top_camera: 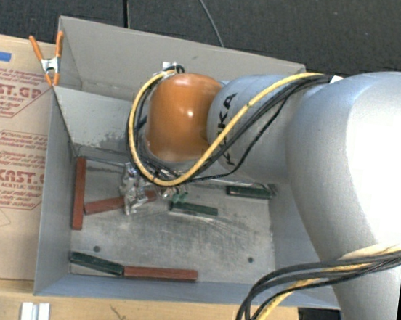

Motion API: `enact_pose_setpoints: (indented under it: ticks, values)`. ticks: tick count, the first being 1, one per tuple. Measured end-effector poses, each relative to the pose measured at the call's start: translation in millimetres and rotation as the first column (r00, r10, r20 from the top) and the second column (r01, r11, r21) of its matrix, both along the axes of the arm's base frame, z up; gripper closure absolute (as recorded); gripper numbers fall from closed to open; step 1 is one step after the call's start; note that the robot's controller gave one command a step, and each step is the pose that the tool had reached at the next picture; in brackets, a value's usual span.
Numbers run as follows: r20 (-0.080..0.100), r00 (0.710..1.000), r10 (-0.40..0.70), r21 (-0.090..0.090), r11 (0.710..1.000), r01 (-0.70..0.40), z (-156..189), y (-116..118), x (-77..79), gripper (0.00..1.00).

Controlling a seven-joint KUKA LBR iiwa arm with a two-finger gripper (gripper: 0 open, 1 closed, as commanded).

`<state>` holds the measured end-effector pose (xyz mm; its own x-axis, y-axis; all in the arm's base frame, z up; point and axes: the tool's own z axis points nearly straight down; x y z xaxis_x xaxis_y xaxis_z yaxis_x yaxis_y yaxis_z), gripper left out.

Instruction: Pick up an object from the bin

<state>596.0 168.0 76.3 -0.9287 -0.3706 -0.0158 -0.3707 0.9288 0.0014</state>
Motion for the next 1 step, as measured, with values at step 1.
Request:
enact_pose_setpoints:
  ticks: [1]
  values:
    - [0.0,1.0,0.0,0.0,1.0,0.0,0.0,0.0,0.0,1.0]
